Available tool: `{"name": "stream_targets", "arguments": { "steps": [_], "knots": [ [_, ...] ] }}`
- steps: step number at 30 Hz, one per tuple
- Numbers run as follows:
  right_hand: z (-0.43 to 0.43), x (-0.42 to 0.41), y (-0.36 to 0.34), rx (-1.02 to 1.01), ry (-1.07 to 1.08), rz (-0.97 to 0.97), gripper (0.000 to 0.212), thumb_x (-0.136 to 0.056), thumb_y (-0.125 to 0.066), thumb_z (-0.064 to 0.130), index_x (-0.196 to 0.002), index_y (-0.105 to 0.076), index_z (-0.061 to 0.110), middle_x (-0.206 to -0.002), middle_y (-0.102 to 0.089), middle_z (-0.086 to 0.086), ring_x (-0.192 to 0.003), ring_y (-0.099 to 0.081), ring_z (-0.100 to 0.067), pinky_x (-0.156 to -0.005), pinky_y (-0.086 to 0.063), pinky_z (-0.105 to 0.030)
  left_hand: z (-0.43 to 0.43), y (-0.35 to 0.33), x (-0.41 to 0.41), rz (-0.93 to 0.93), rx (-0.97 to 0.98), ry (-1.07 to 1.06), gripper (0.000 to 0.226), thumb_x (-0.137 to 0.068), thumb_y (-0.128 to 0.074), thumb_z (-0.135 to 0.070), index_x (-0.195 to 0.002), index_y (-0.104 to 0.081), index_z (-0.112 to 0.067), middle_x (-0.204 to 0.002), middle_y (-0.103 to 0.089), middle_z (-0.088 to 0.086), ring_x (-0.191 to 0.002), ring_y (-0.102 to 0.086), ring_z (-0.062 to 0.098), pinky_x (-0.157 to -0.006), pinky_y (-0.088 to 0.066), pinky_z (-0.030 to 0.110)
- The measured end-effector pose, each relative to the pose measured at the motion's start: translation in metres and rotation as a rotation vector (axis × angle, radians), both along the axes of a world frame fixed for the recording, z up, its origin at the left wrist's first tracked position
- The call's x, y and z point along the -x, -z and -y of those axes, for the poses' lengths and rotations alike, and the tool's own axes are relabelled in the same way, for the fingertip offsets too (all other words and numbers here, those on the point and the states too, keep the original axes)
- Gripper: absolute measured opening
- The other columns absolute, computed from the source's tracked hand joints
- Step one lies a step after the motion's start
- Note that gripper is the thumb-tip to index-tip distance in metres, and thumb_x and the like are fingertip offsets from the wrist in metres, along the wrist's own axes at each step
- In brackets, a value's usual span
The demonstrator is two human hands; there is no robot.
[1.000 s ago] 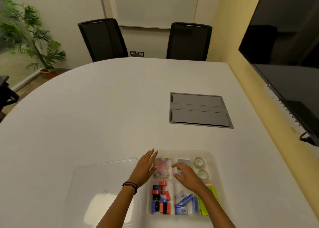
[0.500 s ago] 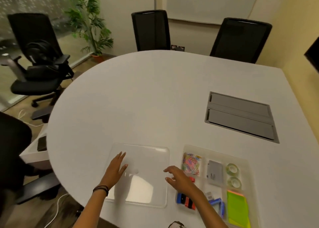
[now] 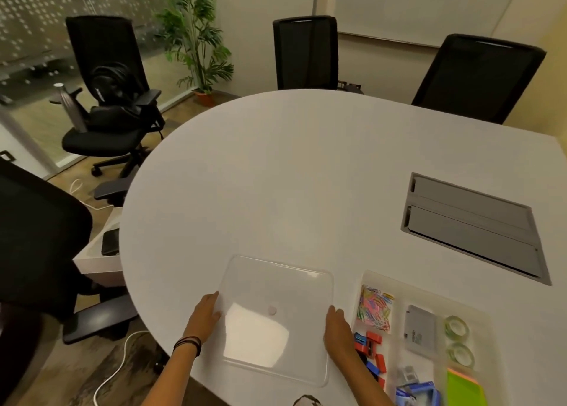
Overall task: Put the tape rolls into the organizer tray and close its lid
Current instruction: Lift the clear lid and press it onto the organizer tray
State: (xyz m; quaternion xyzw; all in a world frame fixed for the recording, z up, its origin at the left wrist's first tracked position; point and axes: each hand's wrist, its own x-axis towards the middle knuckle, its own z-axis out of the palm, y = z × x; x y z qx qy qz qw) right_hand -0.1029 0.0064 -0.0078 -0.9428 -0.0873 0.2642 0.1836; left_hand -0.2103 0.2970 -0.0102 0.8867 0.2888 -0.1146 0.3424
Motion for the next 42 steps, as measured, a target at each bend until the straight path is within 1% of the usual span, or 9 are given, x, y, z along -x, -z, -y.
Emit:
{"name": "stream_targets", "arguments": {
  "steps": [4,10,14,16,18,22,29,37,42],
  "knots": [
    [-0.006,0.002,0.004,0.007,0.045,0.001,0.062,-0.093,-0.038,0.006,-0.143,-0.001,0.014,-0.144,-0.028,-0.02,-0.124,-0.044,-0.028,-0.103,-0.042,-0.035,-0.006,0.002,-0.001,0.046,0.013,-0.149,0.038,-0.095,-0.04,-0.002,-0.133,-0.043,-0.004,-0.124,-0.048,0.014,-0.104,-0.051,0.024,-0.09,-0.04,0.029],
    [-0.007,0.002,0.003,0.014,0.088,-0.054,0.067,-0.091,-0.043,0.006,-0.142,0.0,0.011,-0.135,-0.042,-0.02,-0.115,-0.052,-0.027,-0.097,-0.047,-0.035,-0.012,0.006,0.0,0.073,0.08,-0.265,0.027,-0.092,-0.049,-0.004,-0.118,-0.056,-0.002,-0.101,-0.059,0.014,-0.085,-0.051,0.02,-0.073,-0.039,0.026],
    [-0.005,-0.006,-0.007,-0.065,0.176,-0.11,0.062,-0.086,-0.045,0.0,-0.137,-0.01,0.006,-0.123,-0.053,-0.019,-0.1,-0.059,-0.026,-0.076,-0.052,-0.029,-0.016,0.004,-0.005,0.102,0.152,-0.304,0.021,-0.095,-0.049,-0.013,-0.106,-0.063,-0.002,-0.104,-0.064,0.016,-0.086,-0.053,0.022,-0.073,-0.04,0.028],
    [-0.002,-0.012,-0.015,-0.145,0.233,-0.162,0.056,-0.085,-0.045,-0.002,-0.133,-0.018,0.005,-0.117,-0.054,-0.018,-0.089,-0.056,-0.024,-0.057,-0.046,-0.02,-0.02,0.0,-0.008,0.138,0.197,-0.295,0.02,-0.094,-0.052,-0.013,-0.103,-0.066,-0.003,-0.102,-0.066,0.016,-0.085,-0.055,0.023,-0.072,-0.041,0.028],
    [0.002,-0.018,-0.017,-0.214,0.282,-0.216,0.052,-0.084,-0.045,-0.001,-0.13,-0.023,0.007,-0.109,-0.054,-0.016,-0.085,-0.052,-0.023,-0.051,-0.038,-0.016,-0.023,-0.005,-0.009,0.16,0.229,-0.289,0.018,-0.093,-0.054,-0.011,-0.102,-0.068,-0.004,-0.1,-0.067,0.016,-0.084,-0.057,0.024,-0.07,-0.044,0.027],
    [0.005,-0.021,-0.032,-0.416,0.366,-0.206,0.037,-0.088,-0.039,-0.001,-0.122,-0.039,0.014,-0.086,-0.053,-0.009,-0.076,-0.054,-0.02,-0.055,-0.043,-0.02,-0.031,-0.02,-0.006,0.211,0.331,-0.273,0.02,-0.094,-0.05,-0.003,-0.107,-0.065,-0.003,-0.084,-0.068,0.012,-0.07,-0.059,0.022,-0.057,-0.049,0.024],
    [0.037,-0.041,-0.084,-0.681,0.416,-0.117,0.04,-0.081,-0.043,-0.015,-0.081,-0.065,0.018,-0.086,-0.061,-0.008,-0.072,-0.061,-0.014,-0.061,-0.048,-0.021,-0.023,-0.068,-0.028,0.333,0.431,-0.191,0.027,-0.096,-0.048,-0.009,-0.122,-0.054,-0.009,-0.086,-0.072,0.009,-0.077,-0.065,0.022,-0.064,-0.05,0.026],
    [0.102,-0.043,-0.143,-0.862,0.392,0.168,0.046,-0.08,-0.049,-0.015,-0.086,-0.065,0.028,-0.098,-0.067,0.001,-0.086,-0.064,-0.017,-0.069,-0.052,-0.011,0.026,-0.135,-0.067,0.497,0.516,-0.034,0.033,-0.096,-0.047,-0.01,-0.128,-0.047,-0.021,-0.092,-0.071,0.01,-0.084,-0.066,0.02,-0.069,-0.05,0.025],
    [0.138,-0.037,-0.16,-0.925,0.463,0.295,0.037,-0.08,-0.057,-0.009,-0.089,-0.064,0.026,-0.098,-0.067,0.001,-0.087,-0.064,-0.02,-0.068,-0.054,-0.015,0.061,-0.161,-0.086,0.55,0.57,0.036,0.03,-0.097,-0.045,-0.014,-0.124,-0.052,-0.027,-0.093,-0.071,0.005,-0.089,-0.066,0.017,-0.072,-0.052,0.026]
  ]
}}
